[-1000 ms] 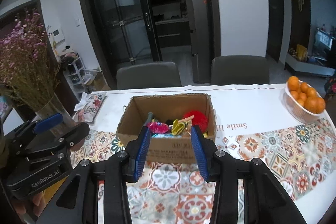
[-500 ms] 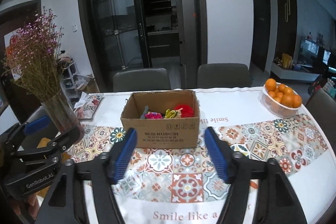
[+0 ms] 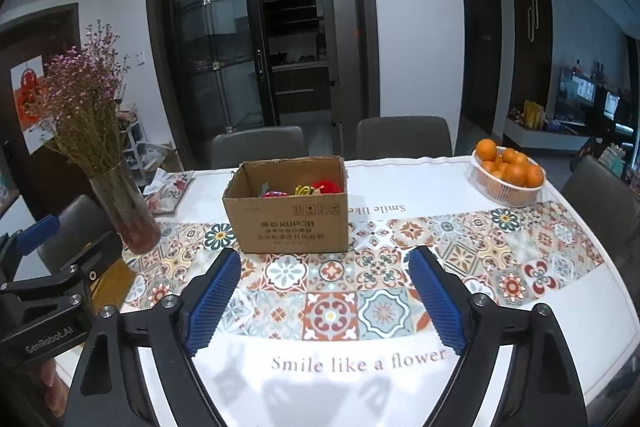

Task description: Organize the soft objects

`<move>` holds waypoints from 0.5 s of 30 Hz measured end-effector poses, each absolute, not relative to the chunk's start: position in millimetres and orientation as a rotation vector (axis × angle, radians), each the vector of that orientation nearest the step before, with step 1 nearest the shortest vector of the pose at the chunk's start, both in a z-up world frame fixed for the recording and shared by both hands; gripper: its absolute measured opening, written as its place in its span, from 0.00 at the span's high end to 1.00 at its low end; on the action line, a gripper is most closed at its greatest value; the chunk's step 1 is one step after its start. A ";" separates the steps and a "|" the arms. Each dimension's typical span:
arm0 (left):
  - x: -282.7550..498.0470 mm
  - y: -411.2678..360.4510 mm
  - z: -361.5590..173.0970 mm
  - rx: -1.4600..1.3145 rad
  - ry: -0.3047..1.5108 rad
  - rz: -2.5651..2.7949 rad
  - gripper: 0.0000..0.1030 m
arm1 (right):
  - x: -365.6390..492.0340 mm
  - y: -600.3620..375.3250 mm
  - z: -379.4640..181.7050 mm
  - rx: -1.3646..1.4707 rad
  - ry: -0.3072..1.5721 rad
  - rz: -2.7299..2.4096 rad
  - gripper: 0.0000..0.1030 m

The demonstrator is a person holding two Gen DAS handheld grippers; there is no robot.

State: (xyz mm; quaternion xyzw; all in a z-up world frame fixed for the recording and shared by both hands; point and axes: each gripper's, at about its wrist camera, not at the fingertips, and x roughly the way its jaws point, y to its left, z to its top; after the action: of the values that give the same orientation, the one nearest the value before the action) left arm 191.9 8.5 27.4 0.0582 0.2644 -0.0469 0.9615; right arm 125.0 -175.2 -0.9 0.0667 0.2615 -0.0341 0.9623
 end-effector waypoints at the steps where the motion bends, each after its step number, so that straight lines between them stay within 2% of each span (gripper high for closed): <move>1: 185.6 8.3 28.1 0.115 0.531 -0.095 0.00 | 122.1 -173.6 1.0 0.134 0.526 -0.067 0.14; 15: 108.5 6.1 37.7 0.120 0.497 -0.086 0.00 | 47.9 -178.6 6.5 0.135 0.487 -0.039 0.14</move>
State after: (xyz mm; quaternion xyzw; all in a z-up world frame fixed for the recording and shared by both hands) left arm 108.5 6.1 37.7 0.0592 0.2457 -0.0424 0.9666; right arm 47.9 -178.6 6.5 0.0670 0.2407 -0.0194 0.9681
